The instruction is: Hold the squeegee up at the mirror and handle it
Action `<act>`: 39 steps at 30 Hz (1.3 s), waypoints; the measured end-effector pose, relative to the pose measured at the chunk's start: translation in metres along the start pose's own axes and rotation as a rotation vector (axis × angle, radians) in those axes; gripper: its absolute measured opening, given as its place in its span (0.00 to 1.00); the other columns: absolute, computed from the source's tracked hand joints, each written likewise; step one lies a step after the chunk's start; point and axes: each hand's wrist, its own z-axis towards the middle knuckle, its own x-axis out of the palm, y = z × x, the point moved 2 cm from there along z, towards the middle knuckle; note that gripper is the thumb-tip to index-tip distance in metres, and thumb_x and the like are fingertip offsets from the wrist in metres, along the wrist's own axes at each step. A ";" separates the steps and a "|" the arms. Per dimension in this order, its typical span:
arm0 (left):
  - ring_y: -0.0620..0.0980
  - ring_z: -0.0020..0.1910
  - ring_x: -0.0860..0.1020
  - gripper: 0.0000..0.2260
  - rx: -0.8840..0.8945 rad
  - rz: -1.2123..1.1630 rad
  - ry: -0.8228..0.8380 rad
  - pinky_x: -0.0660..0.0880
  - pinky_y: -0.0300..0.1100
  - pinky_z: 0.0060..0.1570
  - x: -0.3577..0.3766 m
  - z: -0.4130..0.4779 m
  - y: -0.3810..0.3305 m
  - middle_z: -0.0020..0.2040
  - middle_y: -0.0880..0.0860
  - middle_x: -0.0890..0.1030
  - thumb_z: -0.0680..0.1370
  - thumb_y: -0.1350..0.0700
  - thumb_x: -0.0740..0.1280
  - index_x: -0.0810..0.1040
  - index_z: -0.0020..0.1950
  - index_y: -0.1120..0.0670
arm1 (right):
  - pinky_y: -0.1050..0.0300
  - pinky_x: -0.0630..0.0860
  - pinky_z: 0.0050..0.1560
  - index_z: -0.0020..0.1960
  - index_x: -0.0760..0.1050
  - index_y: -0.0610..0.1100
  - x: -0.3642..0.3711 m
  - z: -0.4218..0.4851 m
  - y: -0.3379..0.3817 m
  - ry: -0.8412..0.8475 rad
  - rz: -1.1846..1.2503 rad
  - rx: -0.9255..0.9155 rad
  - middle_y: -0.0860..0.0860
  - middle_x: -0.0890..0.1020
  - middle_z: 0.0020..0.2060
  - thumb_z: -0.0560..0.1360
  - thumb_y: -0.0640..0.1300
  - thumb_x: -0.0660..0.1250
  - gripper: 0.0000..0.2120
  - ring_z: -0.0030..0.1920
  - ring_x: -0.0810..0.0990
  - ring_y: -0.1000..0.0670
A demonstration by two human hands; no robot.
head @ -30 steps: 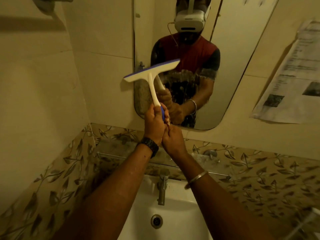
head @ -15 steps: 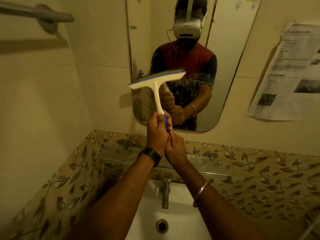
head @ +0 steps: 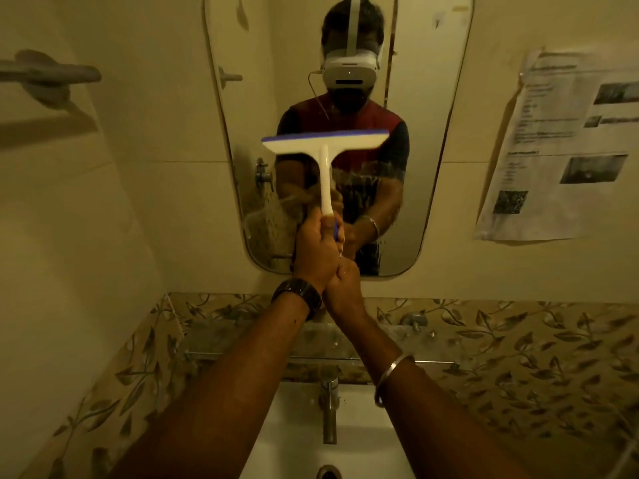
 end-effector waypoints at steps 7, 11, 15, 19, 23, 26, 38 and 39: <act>0.49 0.30 0.69 0.13 -0.143 0.053 0.037 0.70 0.43 0.29 0.000 -0.043 0.058 0.35 0.54 0.73 0.87 0.54 0.56 0.74 0.47 0.55 | 0.63 0.72 0.30 0.38 0.77 0.50 -0.002 -0.048 -0.049 -0.021 -0.047 0.163 0.58 0.81 0.28 0.83 0.38 0.62 0.17 0.29 0.76 0.60; 0.54 0.32 0.69 0.13 -0.126 0.035 0.076 0.70 0.43 0.30 -0.005 -0.051 0.039 0.37 0.55 0.74 0.88 0.52 0.55 0.75 0.49 0.53 | 0.55 0.75 0.33 0.42 0.79 0.49 -0.003 -0.056 -0.036 -0.013 -0.032 0.085 0.53 0.82 0.32 0.82 0.40 0.60 0.13 0.32 0.79 0.53; 0.52 0.32 0.71 0.12 0.005 0.005 0.161 0.72 0.42 0.33 0.001 -0.033 -0.001 0.37 0.54 0.75 0.88 0.53 0.56 0.75 0.50 0.54 | 0.51 0.77 0.35 0.45 0.78 0.46 -0.007 -0.038 -0.007 -0.059 -0.013 -0.017 0.50 0.82 0.36 0.81 0.42 0.59 0.11 0.35 0.80 0.50; 0.47 0.31 0.72 0.14 0.100 0.027 0.206 0.74 0.43 0.32 0.022 -0.001 -0.037 0.38 0.54 0.76 0.86 0.50 0.57 0.74 0.53 0.60 | 0.60 0.75 0.38 0.44 0.77 0.43 -0.019 -0.004 0.029 -0.081 0.057 -0.094 0.52 0.81 0.37 0.81 0.36 0.58 0.12 0.37 0.78 0.55; 0.47 0.32 0.73 0.13 0.099 0.075 0.201 0.74 0.42 0.35 0.034 0.008 -0.032 0.38 0.55 0.75 0.87 0.53 0.57 0.73 0.52 0.61 | 0.63 0.74 0.35 0.43 0.76 0.38 -0.022 0.004 0.023 -0.124 0.083 -0.053 0.50 0.79 0.35 0.83 0.31 0.57 0.13 0.34 0.77 0.57; 0.47 0.33 0.72 0.12 0.049 0.158 0.215 0.74 0.43 0.37 0.035 -0.004 0.000 0.38 0.54 0.75 0.87 0.53 0.56 0.73 0.49 0.59 | 0.62 0.73 0.33 0.42 0.76 0.35 -0.019 -0.010 -0.002 -0.167 0.087 0.039 0.49 0.78 0.33 0.81 0.34 0.58 0.12 0.33 0.76 0.56; 0.42 0.32 0.71 0.11 -0.012 0.214 0.275 0.72 0.40 0.35 0.030 -0.055 0.027 0.36 0.49 0.75 0.87 0.56 0.56 0.74 0.50 0.59 | 0.66 0.77 0.37 0.44 0.78 0.46 -0.027 -0.067 -0.023 -0.146 0.100 0.173 0.53 0.81 0.37 0.83 0.31 0.57 0.17 0.37 0.80 0.60; 0.43 0.32 0.71 0.11 0.038 0.220 0.289 0.72 0.40 0.35 0.036 -0.047 0.014 0.36 0.49 0.75 0.87 0.56 0.56 0.74 0.50 0.59 | 0.65 0.76 0.37 0.45 0.78 0.45 -0.032 -0.058 -0.014 -0.152 0.112 0.131 0.52 0.81 0.37 0.83 0.31 0.57 0.16 0.37 0.80 0.60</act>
